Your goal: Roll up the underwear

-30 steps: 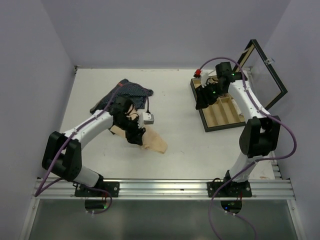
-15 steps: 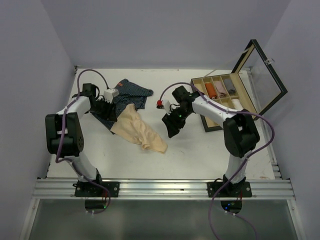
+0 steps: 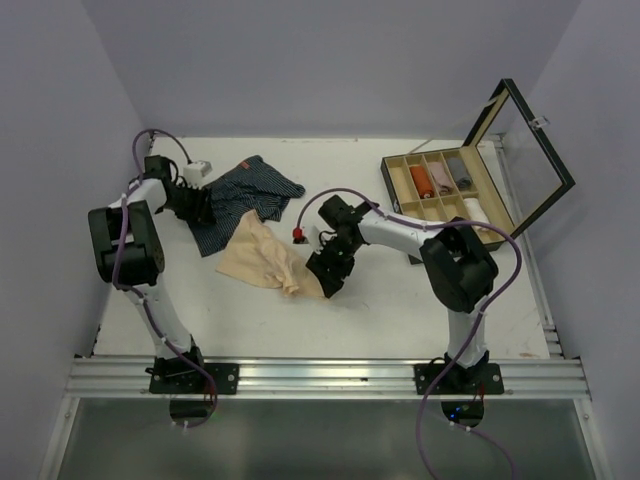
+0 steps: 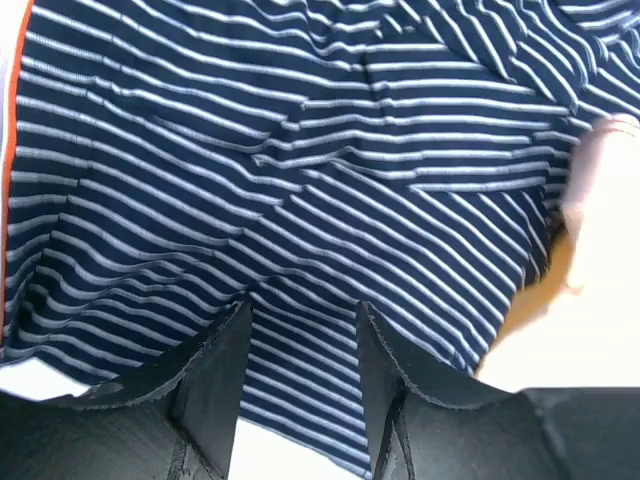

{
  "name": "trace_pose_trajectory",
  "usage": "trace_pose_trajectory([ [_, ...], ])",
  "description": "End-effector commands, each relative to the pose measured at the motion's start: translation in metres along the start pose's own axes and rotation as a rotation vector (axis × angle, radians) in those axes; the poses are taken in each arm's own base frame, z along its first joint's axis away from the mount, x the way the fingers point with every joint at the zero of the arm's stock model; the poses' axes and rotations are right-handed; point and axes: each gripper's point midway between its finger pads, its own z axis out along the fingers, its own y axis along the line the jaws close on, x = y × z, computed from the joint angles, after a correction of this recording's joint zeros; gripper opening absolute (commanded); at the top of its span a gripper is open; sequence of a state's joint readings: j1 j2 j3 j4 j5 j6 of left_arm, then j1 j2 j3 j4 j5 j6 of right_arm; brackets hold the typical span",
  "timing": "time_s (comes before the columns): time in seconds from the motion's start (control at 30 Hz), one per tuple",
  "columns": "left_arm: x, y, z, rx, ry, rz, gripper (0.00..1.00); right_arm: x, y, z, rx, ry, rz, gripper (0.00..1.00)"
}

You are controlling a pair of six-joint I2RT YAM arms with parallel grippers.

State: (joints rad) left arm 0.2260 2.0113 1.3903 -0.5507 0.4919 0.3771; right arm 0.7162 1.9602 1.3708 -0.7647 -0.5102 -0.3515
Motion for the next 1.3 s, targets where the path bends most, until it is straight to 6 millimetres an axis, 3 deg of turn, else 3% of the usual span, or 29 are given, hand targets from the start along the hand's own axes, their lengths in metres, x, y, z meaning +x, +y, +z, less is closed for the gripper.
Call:
trace_pose_trajectory([
  [0.0, -0.028, -0.025, -0.035, 0.106, -0.121, 0.148, 0.5, -0.003, 0.001, -0.01, 0.045, -0.03, -0.032, 0.61],
  [0.13, -0.009, -0.067, -0.06, 0.222, -0.119, 0.228, 0.5, 0.002, 0.001, 0.0, 0.093, -0.004, -0.094, 0.61],
  [0.2, 0.011, -0.08, -0.069, 0.23, -0.092, 0.278, 0.5, 0.004, -0.002, 0.005, 0.134, 0.0, -0.13, 0.6],
  [0.3, 0.037, -0.081, -0.07, 0.189, -0.036, 0.334, 0.5, 0.008, -0.008, 0.013, 0.17, 0.02, -0.158, 0.6],
  [0.47, 0.061, -0.081, -0.065, 0.172, 0.017, 0.35, 0.5, 0.015, -0.017, 0.025, 0.197, 0.046, -0.167, 0.56],
  [0.7, 0.095, -0.088, -0.038, 0.119, 0.13, 0.32, 0.49, 0.013, -0.02, 0.032, 0.206, 0.041, -0.119, 0.52],
  [0.9, 0.118, -0.083, -0.02, 0.044, 0.23, 0.308, 0.47, 0.014, -0.023, 0.039, 0.216, 0.051, -0.054, 0.27],
  [0.97, 0.122, -0.081, -0.02, 0.03, 0.247, 0.299, 0.42, 0.015, -0.021, 0.037, 0.212, 0.049, -0.045, 0.15],
  [1.03, 0.127, -0.082, -0.022, 0.032, 0.259, 0.304, 0.29, 0.015, -0.019, 0.034, 0.209, 0.044, -0.03, 0.0],
  [1.13, 0.126, -0.092, -0.028, 0.076, 0.258, 0.301, 0.13, 0.011, -0.015, 0.018, 0.189, 0.005, -0.006, 0.0],
  [1.23, 0.094, -0.103, -0.041, 0.104, 0.166, 0.305, 0.08, -0.001, -0.019, -0.012, 0.162, -0.081, 0.043, 0.0],
  [1.27, 0.07, -0.102, -0.047, 0.092, 0.115, 0.316, 0.07, -0.009, -0.031, -0.029, 0.173, -0.132, 0.073, 0.0],
])
